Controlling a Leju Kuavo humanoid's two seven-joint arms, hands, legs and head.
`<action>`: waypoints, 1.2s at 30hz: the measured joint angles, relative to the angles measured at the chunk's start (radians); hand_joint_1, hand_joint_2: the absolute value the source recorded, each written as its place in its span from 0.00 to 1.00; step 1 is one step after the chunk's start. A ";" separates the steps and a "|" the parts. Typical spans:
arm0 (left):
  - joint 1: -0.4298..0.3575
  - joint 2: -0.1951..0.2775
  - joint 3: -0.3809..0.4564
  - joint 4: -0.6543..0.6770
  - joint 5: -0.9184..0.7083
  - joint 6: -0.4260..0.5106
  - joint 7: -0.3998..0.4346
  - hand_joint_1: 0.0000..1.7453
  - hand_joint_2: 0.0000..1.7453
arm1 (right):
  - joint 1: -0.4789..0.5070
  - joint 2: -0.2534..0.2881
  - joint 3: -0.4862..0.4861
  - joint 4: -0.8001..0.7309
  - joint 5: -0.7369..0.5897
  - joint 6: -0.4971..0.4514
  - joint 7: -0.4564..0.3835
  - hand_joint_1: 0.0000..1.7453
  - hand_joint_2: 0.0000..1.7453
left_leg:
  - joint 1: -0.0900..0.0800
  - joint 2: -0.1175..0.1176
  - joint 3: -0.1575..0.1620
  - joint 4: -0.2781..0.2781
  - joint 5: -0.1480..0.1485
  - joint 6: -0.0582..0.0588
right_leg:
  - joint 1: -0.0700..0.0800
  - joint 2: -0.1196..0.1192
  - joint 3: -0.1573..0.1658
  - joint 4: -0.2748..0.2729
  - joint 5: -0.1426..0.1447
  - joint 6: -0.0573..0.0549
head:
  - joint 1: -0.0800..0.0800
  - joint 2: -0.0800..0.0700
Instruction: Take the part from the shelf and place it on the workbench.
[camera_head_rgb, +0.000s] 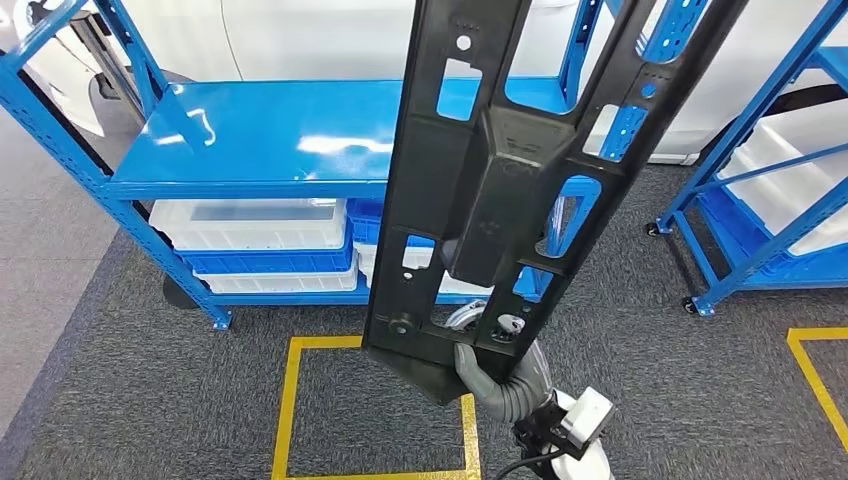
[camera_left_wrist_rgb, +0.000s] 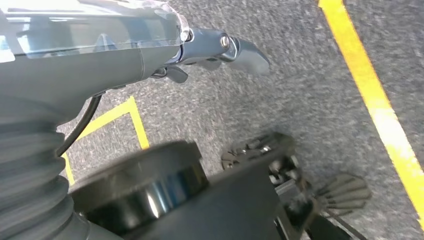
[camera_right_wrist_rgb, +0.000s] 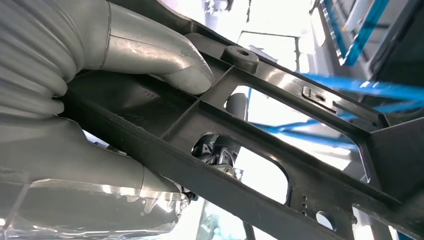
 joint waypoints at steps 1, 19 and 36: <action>0.001 0.000 0.000 0.000 0.000 0.000 0.001 0.00 1.00 | 0.001 0.000 0.000 0.000 0.000 0.000 -0.001 1.00 1.00 | 0.001 0.002 -0.008 -0.004 0.013 0.007 | -0.001 0.000 -0.004 -0.001 0.000 0.005 | 0.000 0.000; 0.005 -0.001 0.000 0.000 -0.003 0.000 0.004 0.00 1.00 | 0.012 0.008 -0.016 -0.017 0.001 0.000 -0.002 1.00 1.00 | 0.000 0.008 -0.206 0.042 0.174 -0.014 | 0.005 0.007 0.171 0.006 -0.180 -0.015 | 0.000 0.000; 0.007 0.003 0.000 0.000 0.000 0.002 0.006 0.00 1.00 | 0.025 0.025 -0.019 -0.024 0.003 0.014 -0.003 1.00 1.00 | 0.003 0.012 -0.034 -0.027 0.060 0.023 | 0.004 0.005 -0.017 0.060 -0.100 0.013 | 0.000 0.000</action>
